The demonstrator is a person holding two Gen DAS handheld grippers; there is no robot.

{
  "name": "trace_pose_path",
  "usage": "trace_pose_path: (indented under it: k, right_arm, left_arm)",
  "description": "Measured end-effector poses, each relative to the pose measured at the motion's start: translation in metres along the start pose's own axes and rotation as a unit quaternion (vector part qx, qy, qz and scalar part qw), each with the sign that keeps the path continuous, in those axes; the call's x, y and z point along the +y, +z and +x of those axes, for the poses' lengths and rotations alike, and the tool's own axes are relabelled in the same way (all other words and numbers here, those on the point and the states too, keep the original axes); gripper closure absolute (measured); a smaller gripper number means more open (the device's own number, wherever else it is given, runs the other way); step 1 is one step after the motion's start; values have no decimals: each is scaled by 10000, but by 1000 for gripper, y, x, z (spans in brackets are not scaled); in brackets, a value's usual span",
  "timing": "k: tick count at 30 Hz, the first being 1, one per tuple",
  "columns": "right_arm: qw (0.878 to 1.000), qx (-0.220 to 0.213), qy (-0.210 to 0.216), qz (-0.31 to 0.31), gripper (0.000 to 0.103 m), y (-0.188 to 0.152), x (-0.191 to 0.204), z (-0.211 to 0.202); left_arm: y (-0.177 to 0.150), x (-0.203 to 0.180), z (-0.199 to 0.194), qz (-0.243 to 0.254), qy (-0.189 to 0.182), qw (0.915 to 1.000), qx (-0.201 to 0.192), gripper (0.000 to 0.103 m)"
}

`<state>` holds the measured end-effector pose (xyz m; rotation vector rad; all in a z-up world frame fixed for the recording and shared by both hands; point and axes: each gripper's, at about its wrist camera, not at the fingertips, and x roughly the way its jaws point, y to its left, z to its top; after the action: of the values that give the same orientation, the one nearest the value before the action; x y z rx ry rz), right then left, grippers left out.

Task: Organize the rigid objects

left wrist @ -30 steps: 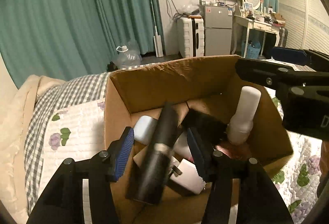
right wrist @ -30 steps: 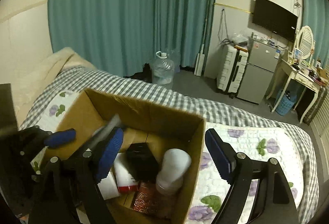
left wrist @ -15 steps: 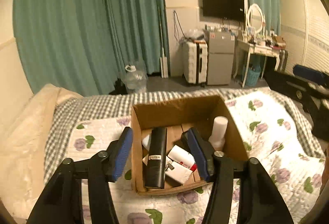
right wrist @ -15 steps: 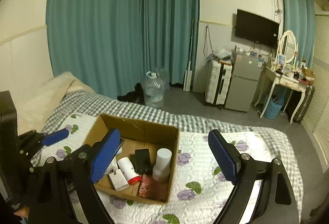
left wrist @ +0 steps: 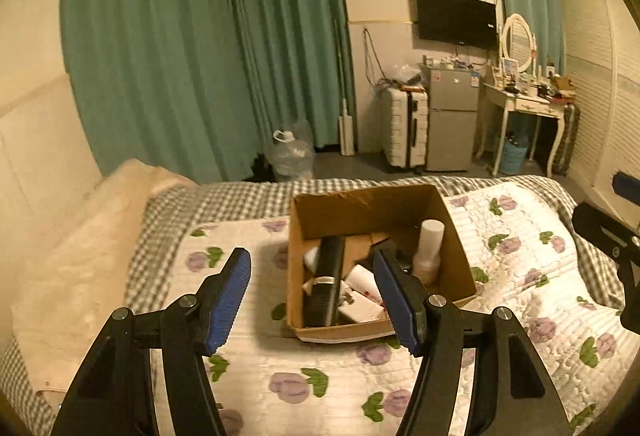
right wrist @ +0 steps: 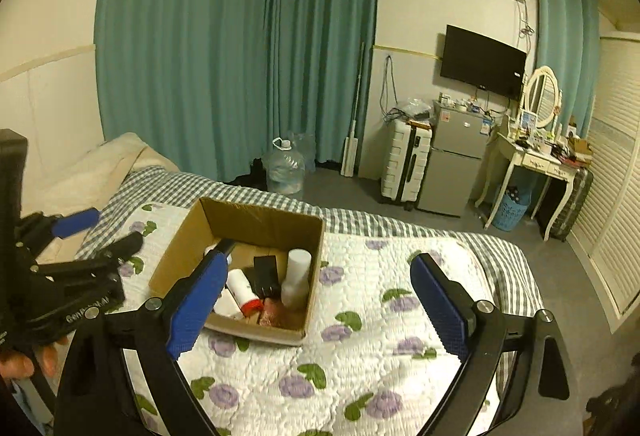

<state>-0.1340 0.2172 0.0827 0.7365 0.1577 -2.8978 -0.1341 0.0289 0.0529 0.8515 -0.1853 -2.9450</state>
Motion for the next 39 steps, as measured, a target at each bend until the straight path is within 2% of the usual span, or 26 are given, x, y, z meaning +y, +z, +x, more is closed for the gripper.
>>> trace_pose_path:
  k: [3,6,8,12,19,22,27,33,35,37,39]
  right_arm:
    - [9999,48,8,93,10,-10,-8,-4]
    - [9998,111,-5,176,10,-21,-10,-4]
    - [9996,181,-6,227,10,-29,-11,-1]
    - [9989,295,21,359,10,-43,-17,7]
    - [9989,143,78,449,10,-57,-13,11]
    - [9990,167,82,418,10,-61,-10,14]
    - [9989,315,77,350,10,-66,2,27]
    - [9989,422,52,175,10,-71,15,36]
    - [9988,477,50,137,10,-73,19,39]
    - [9985,535,27,90,10,-75,21,41]
    - [9980,626,-32,36,10,-78,23,45]
  left_arm:
    - [-1,1,-9,-25,217,9996,-160,36]
    - [-4,1,-16,28,244,9995,-219,36]
    - [-7,-1,-23,106,283,9987,-420,36]
    - [-8,-3,-26,96,158,9984,-538,36]
    - [-20,-3,-23,178,88,9970,-749,36]
    - [-31,-3,-16,293,186,9968,-727,36]
    - [-41,-3,-8,316,63,9969,-714,36]
    - [-42,7,-8,101,46,9975,-705,36]
    - [-41,9,-8,43,201,9971,-730,36]
    - [-41,12,-5,-30,273,9976,-640,36]
    - [-40,17,-1,-172,152,9986,-478,36]
